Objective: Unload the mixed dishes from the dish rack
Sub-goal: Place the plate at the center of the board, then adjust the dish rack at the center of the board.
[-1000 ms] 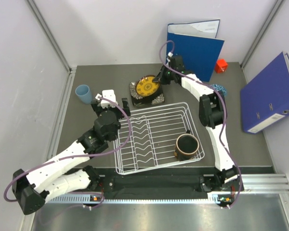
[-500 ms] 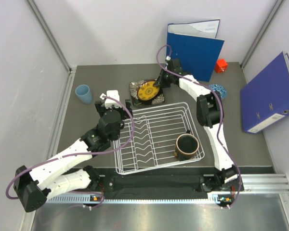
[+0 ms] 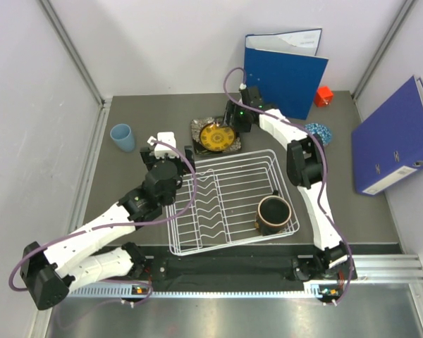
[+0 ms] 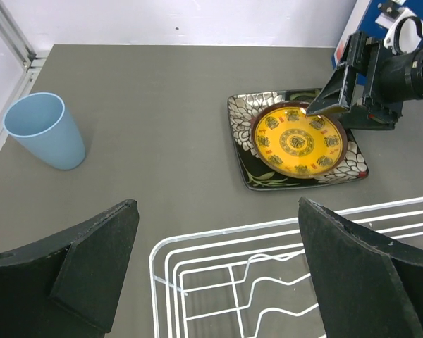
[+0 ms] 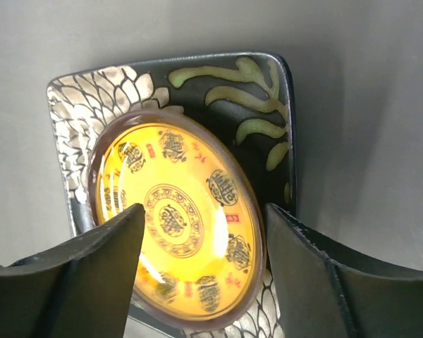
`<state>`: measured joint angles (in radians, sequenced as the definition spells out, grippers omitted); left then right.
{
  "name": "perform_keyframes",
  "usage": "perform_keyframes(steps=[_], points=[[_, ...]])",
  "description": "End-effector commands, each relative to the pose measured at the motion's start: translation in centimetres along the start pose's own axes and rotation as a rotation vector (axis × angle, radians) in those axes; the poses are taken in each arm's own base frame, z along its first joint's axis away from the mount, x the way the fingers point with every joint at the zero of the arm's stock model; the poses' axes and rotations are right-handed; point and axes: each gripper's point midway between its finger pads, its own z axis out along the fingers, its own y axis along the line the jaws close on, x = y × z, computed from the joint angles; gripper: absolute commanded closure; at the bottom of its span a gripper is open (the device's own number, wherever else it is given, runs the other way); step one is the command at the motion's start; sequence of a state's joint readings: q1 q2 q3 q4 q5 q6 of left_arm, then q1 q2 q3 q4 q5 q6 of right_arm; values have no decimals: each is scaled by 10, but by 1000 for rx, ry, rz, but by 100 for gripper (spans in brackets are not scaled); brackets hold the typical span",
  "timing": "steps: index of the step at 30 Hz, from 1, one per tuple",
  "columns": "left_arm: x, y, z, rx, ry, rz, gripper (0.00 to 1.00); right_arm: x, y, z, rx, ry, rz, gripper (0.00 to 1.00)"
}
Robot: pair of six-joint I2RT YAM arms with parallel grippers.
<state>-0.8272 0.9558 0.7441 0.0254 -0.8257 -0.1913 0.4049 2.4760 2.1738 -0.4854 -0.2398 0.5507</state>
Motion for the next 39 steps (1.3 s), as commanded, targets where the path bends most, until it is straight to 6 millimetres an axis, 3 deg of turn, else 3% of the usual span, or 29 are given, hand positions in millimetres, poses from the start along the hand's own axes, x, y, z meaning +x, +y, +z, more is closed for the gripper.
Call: perform_keyframes(steps=[1, 5, 8, 12, 16, 17, 18, 19, 20, 21, 22, 23, 24, 25, 26, 27, 32, 37, 39], points=[[-11, -7, 2, 20, -11, -31, 1, -22, -5, -35, 89, -67, -47, 30], [-12, -9, 2, 27, -3, -24, 1, -38, 9, -59, 61, -134, -40, 29], [-15, -11, 2, 29, -5, -28, 1, -61, 30, -87, 20, -204, -43, 28], [-16, -9, 1, 27, 5, -20, 1, -94, 66, -144, -39, -310, -65, 27], [-18, -10, 0, 32, 12, -23, 1, -95, 79, -194, -51, -375, -75, 27], [-17, -10, -1, 35, 21, -18, 1, -79, 69, -192, -19, -350, -72, 28], [-16, -12, -1, 41, 27, -24, 1, -81, 74, -221, -12, -400, -81, 27], [-14, -13, -1, 50, 35, -23, 1, -73, 72, -229, 3, -407, -91, 28], [-12, -16, -2, 67, 51, -18, 1, -50, 57, -222, 31, -372, -87, 28], [-8, -23, -3, 100, 76, -13, 1, -50, 60, -252, 45, -437, -91, 28], [-8, -28, -3, 119, 85, -14, 1, -41, 54, -258, 66, -446, -89, 28], [-4, -31, -1, 125, 105, -5, 1, -15, 33, -251, 117, -405, -86, 28], [5, -30, -3, 120, 145, 2, 1, -12, 34, -275, 127, -455, -87, 28], [2, -25, -2, 76, 147, -11, 1, -2, 25, -280, 155, -458, -88, 29], [8, -21, -1, 44, 174, -4, 1, 22, 3, -274, 210, -418, -88, 29], [14, -14, -3, 16, 203, 3, 1, 29, -1, -291, 228, -447, -90, 29], [23, 13, -13, -105, 224, -47, 1, 86, -45, -296, 326, -397, -74, 29], [48, 41, -29, -209, 273, -96, 1, 114, -64, -297, 364, -389, -57, 30], [57, 42, -32, -220, 294, -125, 1, 126, -72, -290, 370, -363, -55, 30]])
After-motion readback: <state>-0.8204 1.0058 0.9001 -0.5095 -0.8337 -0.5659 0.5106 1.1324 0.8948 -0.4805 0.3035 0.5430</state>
